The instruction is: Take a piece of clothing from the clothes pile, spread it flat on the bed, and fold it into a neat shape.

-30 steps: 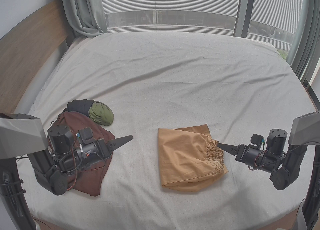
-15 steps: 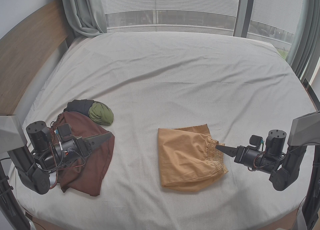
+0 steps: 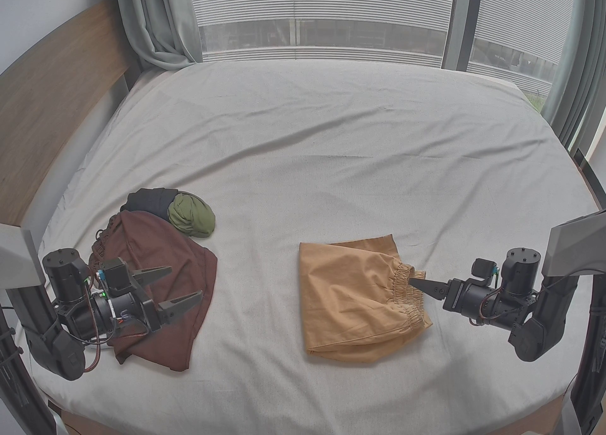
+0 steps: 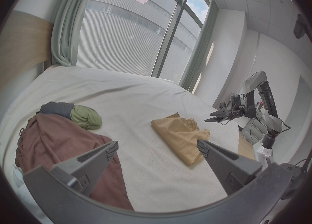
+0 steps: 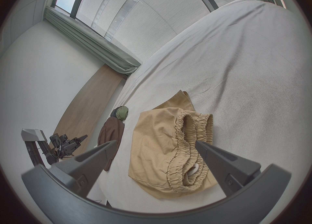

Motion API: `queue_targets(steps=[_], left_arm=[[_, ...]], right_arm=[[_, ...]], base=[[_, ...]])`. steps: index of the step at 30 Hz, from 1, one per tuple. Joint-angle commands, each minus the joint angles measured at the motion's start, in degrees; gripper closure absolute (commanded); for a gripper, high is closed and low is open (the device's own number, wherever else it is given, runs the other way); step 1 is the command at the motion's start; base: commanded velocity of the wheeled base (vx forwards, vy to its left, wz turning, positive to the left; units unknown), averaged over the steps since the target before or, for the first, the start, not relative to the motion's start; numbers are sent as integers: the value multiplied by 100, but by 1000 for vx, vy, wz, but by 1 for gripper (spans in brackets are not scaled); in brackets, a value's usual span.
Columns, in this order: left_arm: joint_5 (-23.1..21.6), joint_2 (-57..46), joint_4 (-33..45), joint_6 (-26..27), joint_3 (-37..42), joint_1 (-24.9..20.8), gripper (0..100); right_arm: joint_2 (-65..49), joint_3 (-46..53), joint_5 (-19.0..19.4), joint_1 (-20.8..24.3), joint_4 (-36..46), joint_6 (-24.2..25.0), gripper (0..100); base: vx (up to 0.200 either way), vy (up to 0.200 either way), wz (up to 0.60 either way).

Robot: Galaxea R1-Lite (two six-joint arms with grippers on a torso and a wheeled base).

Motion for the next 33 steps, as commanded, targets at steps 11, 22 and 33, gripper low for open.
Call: queue_targets(steps=[11,22,33], left_arm=[[-242,439,-8,156,232,200,0],[-242,535,-8,182,328,191,0],[-251,571,-8,323,451,164,0]], right_arm=[[803,-46,-85,-249,-1,-771,0],[1208,-169,-94,-249,7,-727,0],[1665,-433,-340,-73,7,-463,0]], base=[[0,0,0],[0,0,0],[0,0,0]])
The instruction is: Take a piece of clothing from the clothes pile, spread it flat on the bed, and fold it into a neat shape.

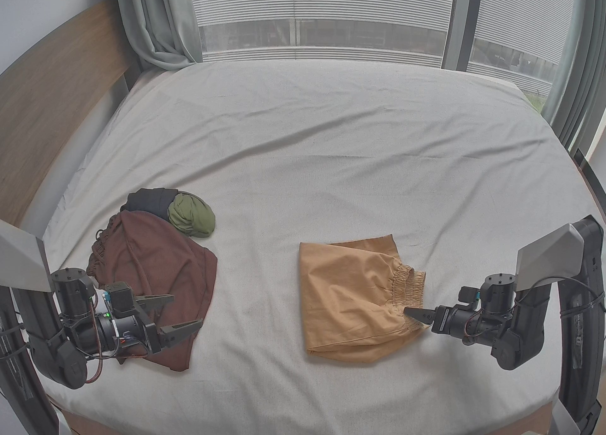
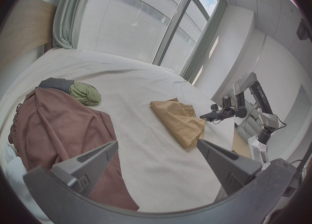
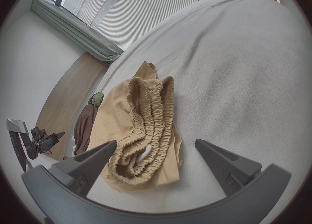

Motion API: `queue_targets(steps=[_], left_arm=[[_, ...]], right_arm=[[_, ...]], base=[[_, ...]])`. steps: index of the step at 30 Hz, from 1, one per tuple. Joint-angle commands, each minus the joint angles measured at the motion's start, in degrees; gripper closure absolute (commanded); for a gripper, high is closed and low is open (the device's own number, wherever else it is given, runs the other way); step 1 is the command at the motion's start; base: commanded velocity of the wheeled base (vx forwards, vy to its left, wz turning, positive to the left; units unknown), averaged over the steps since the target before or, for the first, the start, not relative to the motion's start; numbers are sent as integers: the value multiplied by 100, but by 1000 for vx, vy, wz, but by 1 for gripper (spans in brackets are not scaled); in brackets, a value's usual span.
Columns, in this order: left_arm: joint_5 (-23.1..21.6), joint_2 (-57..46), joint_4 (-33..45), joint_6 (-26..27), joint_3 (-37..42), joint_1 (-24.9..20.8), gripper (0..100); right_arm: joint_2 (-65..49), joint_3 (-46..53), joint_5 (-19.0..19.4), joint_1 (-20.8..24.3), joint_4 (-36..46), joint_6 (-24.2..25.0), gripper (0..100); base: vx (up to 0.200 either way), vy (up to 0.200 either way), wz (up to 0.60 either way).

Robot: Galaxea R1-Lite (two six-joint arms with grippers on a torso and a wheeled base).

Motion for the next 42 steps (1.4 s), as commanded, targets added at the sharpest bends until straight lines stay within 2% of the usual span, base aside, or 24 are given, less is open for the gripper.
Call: queue_targets(steps=[1,6,18,24,27,28,42], left_arm=[[0,99,0,76,45,0,0],[0,283,-8,366,71,-18,0],[0,257,-8,366,80,0,0],[0,257,-8,375,62,35,0],[-9,240,-8,375,62,35,0],[-26,240,-8,384,53,35,0],[-79,257,-8,481,45,44,0]], right_arm=[[223,-70,-21,222,7,87,0],[214,-79,-21,459,-1,412,0],[249,-272,-38,688,-1,676,0],[416,-509,-399,793,-1,869,0],[416,-536,-443,793,-1,887,0],[416,-536,-443,802,-1,887,100],[434,-545,-443,811,-1,887,100]], base=[[0,0,0],[0,0,0],[0,0,0],[0,0,0],[0,0,0],[0,0,0],[0,0,0]])
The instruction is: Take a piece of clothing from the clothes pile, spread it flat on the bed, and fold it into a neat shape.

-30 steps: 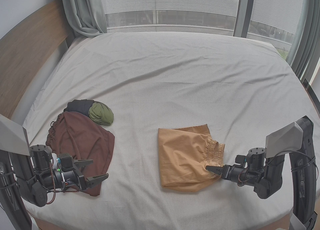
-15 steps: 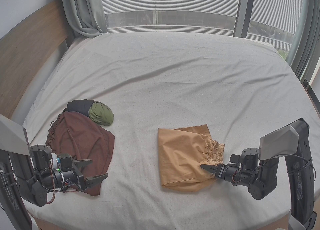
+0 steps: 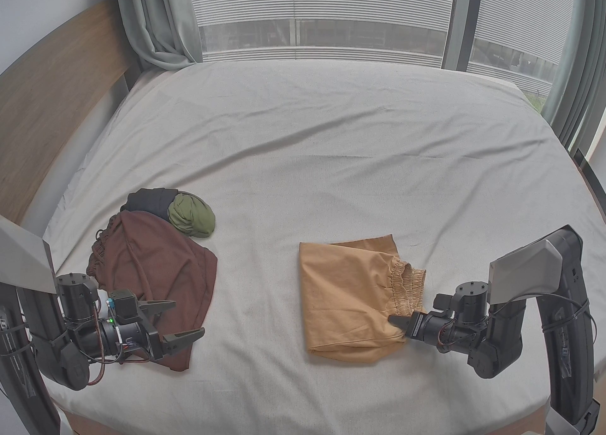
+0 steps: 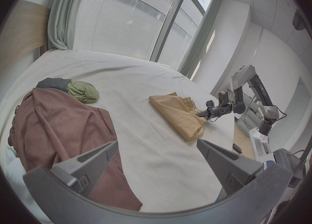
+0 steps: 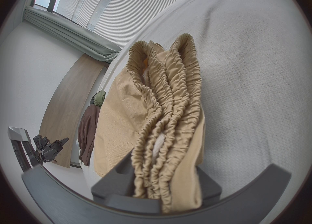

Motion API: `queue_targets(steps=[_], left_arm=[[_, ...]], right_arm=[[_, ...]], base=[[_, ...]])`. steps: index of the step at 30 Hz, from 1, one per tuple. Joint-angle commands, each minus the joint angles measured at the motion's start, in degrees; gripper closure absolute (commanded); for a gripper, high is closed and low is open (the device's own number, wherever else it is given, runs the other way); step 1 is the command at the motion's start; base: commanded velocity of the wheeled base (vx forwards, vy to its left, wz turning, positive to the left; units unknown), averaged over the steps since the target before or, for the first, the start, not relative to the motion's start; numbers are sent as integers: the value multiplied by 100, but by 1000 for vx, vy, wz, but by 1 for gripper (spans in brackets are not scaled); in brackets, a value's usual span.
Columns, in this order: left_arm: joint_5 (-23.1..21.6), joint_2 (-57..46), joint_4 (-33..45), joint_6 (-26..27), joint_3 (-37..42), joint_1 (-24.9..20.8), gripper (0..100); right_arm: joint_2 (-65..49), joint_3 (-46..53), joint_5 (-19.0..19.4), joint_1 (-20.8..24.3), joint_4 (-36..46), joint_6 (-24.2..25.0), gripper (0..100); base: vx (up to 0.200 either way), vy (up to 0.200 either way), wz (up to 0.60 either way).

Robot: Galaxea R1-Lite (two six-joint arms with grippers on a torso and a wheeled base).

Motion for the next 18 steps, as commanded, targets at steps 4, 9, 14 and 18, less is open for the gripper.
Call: queue_targets(steps=[4,9,14,18], left_arm=[[-106,3,-1,8,27,11,0],[-124,-6,-1,8,36,46,0],[-124,12,-1,-1,18,99,0],[-124,12,-1,-1,10,125,0]], right_arm=[[-74,20,30,40,-30,9,100],[-443,161,30,268,-39,168,100],[-892,275,21,515,-39,220,100],[-1235,284,30,576,-21,352,100]], base=[[0,0,0],[0,0,0],[0,0,0],[0,0,0]])
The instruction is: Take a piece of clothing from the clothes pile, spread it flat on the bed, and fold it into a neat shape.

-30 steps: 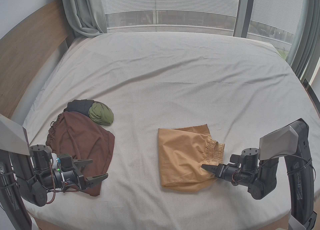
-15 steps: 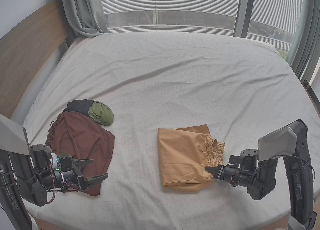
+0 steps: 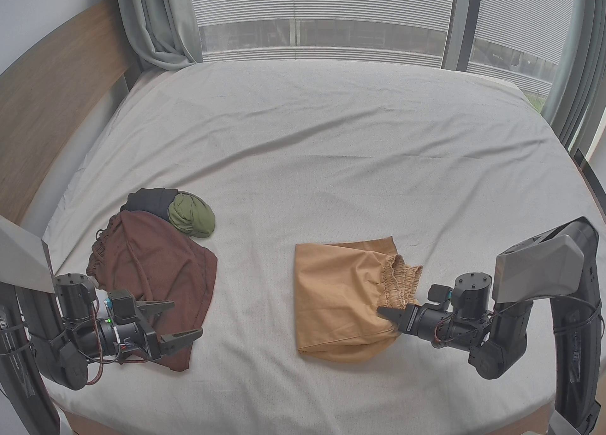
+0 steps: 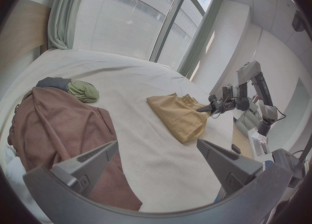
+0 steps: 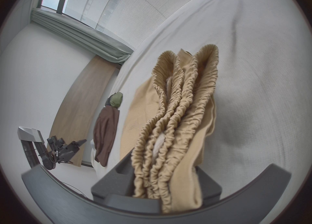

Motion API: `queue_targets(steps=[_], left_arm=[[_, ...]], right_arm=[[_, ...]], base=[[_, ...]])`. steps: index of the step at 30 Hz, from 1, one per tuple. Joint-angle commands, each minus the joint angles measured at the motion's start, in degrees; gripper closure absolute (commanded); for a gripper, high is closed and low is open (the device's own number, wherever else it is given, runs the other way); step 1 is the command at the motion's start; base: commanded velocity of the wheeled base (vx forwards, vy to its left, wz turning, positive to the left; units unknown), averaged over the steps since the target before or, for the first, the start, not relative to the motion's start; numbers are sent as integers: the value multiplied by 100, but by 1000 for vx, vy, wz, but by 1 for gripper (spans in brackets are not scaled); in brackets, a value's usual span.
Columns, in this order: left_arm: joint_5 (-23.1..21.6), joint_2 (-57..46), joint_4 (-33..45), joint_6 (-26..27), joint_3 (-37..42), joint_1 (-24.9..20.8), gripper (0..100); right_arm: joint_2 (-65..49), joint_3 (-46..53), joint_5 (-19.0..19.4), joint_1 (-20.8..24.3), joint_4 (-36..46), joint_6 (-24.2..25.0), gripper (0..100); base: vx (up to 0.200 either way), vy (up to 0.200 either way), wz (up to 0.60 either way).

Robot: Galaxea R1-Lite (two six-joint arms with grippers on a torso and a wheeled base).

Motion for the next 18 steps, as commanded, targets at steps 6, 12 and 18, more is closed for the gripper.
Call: queue_targets(steps=[6,12,18], left_arm=[[-1,21,1,6,-4,40,0],[-1,12,1,6,5,40,0],[-1,12,1,6,40,31,0]], right_arm=[[-994,43,26,112,21,75,100],[-1381,52,70,156,29,119,100],[-1591,-10,166,270,29,137,100]], base=[[0,0,0],[0,0,0],[0,0,0]])
